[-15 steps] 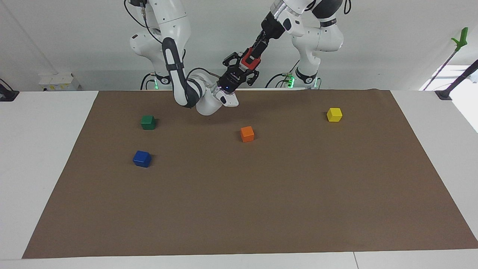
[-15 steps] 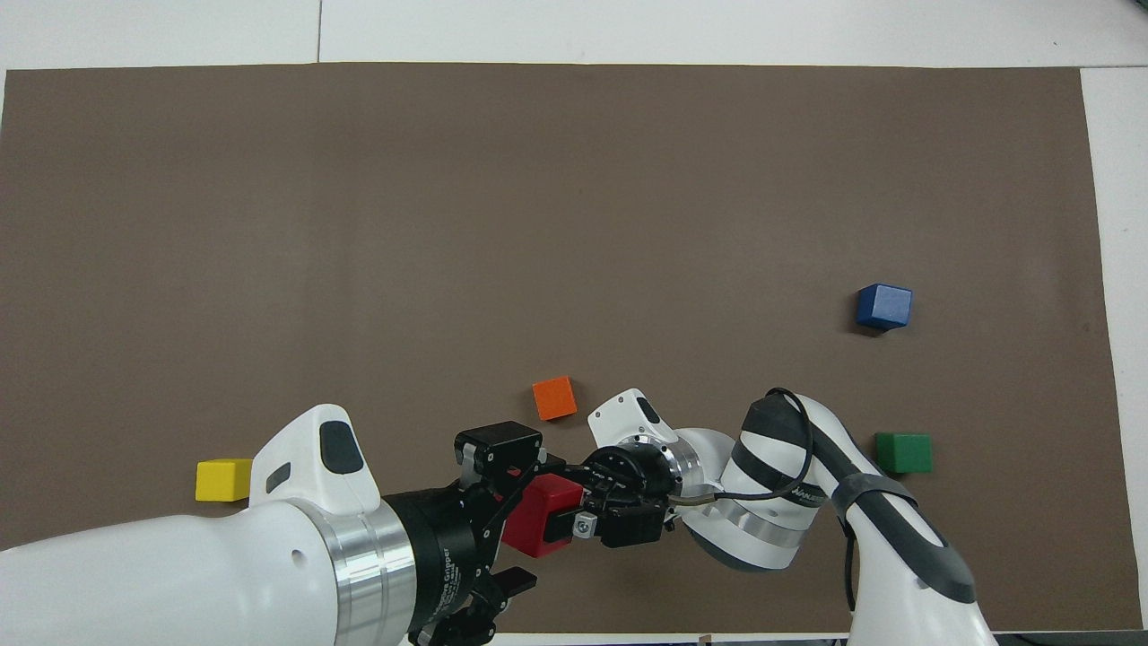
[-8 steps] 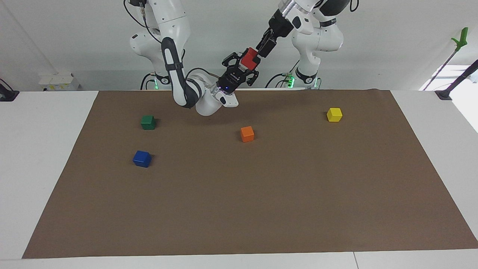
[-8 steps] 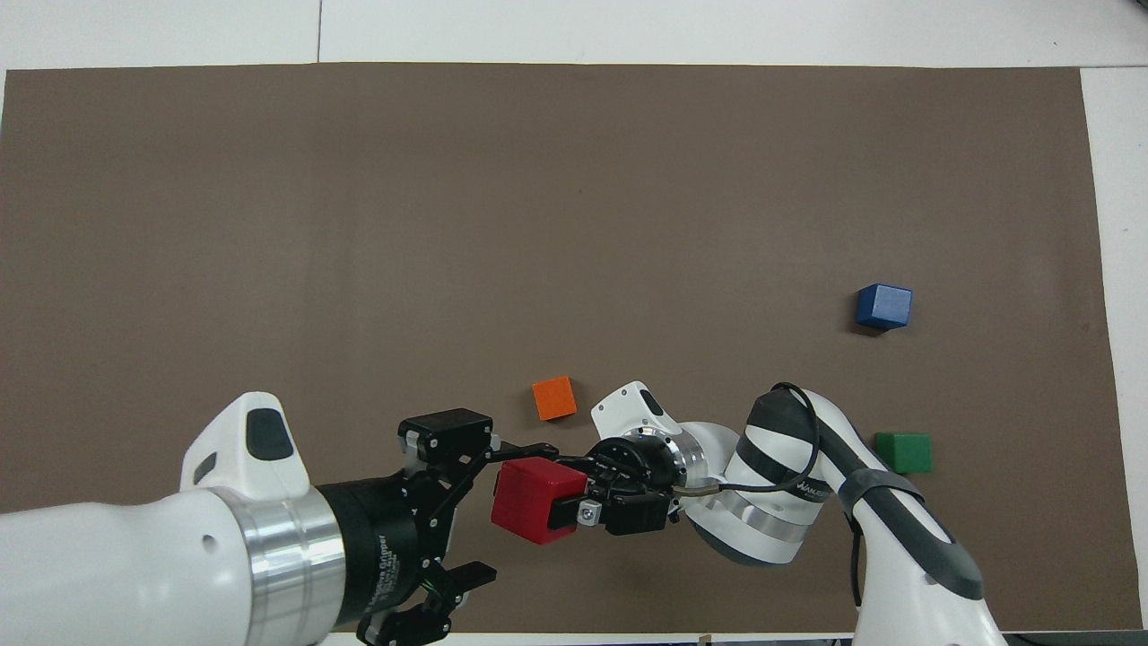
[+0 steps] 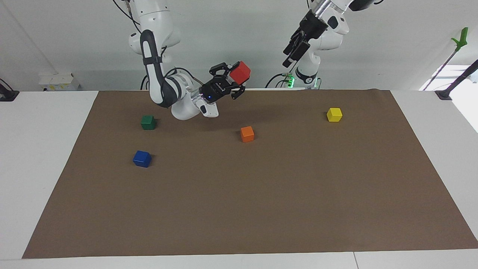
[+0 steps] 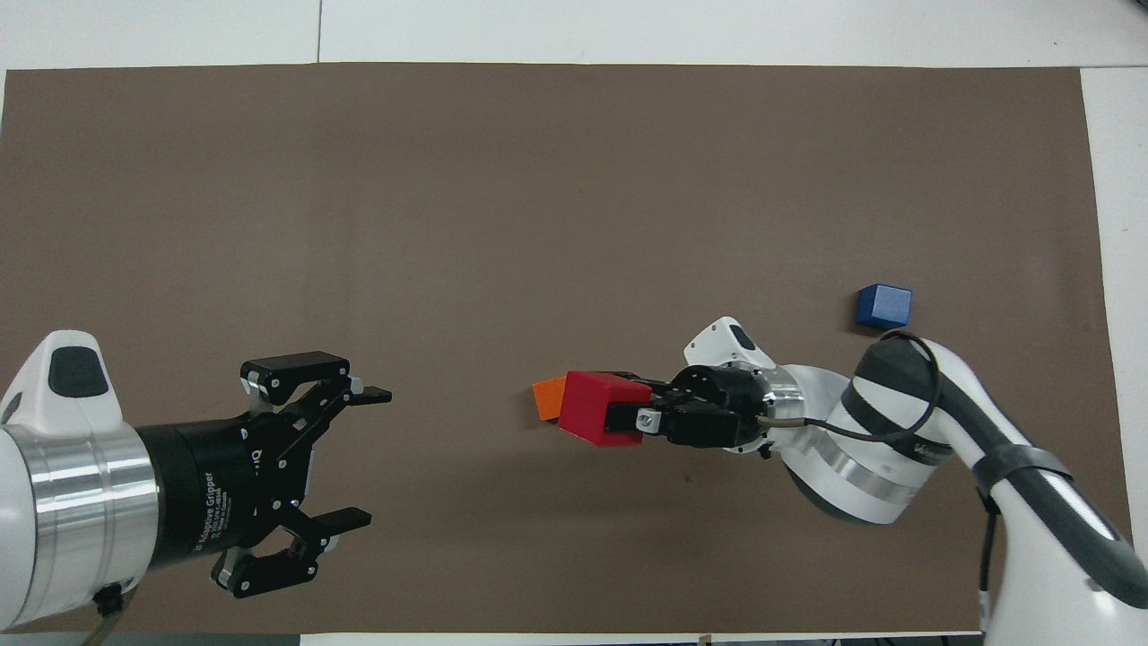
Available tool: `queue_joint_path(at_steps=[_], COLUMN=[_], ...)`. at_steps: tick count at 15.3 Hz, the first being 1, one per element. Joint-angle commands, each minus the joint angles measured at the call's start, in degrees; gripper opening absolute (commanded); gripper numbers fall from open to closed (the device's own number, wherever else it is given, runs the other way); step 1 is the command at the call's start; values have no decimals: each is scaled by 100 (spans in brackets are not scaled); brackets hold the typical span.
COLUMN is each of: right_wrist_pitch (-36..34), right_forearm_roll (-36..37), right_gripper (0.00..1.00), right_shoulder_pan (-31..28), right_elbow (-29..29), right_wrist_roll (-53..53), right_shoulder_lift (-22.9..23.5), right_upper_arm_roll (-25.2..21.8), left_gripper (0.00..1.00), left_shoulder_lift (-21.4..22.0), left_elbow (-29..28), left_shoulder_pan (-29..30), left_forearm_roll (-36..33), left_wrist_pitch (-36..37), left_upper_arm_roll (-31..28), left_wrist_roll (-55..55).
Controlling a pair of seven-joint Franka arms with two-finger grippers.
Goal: Transfer red block to right arm and stack on blue block
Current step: 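Open the left gripper and withdraw it while the right gripper pulls away, then carry the red cube with the right gripper above the blue cube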
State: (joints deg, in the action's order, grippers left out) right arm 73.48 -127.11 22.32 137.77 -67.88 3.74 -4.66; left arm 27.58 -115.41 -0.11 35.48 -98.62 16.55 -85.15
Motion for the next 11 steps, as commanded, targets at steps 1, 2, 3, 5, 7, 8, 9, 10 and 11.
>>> queue_joint_path(at_steps=[1,2,3,5,7,8,9,10,11], right_wrist_pitch=[692,859,1009,1124,1125,1142,1273,1483,1624], right_forearm_roll=[886,1264,1763,2748,3549,3979,4462,4997,5577], right_gripper=[0,0,0,0,0,0,0,0,0], right_shoulder_pan=[-604,-806,-1043,-1404,-1694,-1791,-1888,-1932,-1941], right_elbow=[75,22,-74,-320,-557,-706,-882,-1066,-1294], right_wrist_roll=[783,986,1188,1400,1681,1812,2014,2277,2584], right_shoulder_lift=[-821,-979,-1094,-1165,-1209,-1236,-1323,-1419,-1473], right_upper_arm_roll=[18,18,18,18,18,1,0,9,9], left_gripper=[100,100,100,100,100,100,100,100,100], left_shoulder_lift=[89,116,142,107,29,-85,-278,-480,-769], left_elbow=[10,-25,-34,-34,27,54,115,281,561], left_shoulder_pan=[300,353,432,948,1432,1574,1593,1558,1497], left_forearm_roll=[-277,-583,-882,-1007,-1392,-1629,-1832,-2130,-2472], left_wrist_pitch=[194,194,177,159,125,107,107,133,229], left_upper_arm_roll=[58,58,50,6,-3,-3,-3,6,23], left_wrist_roll=[400,759,1241,2487,3710,4299,4914,5338,5559])
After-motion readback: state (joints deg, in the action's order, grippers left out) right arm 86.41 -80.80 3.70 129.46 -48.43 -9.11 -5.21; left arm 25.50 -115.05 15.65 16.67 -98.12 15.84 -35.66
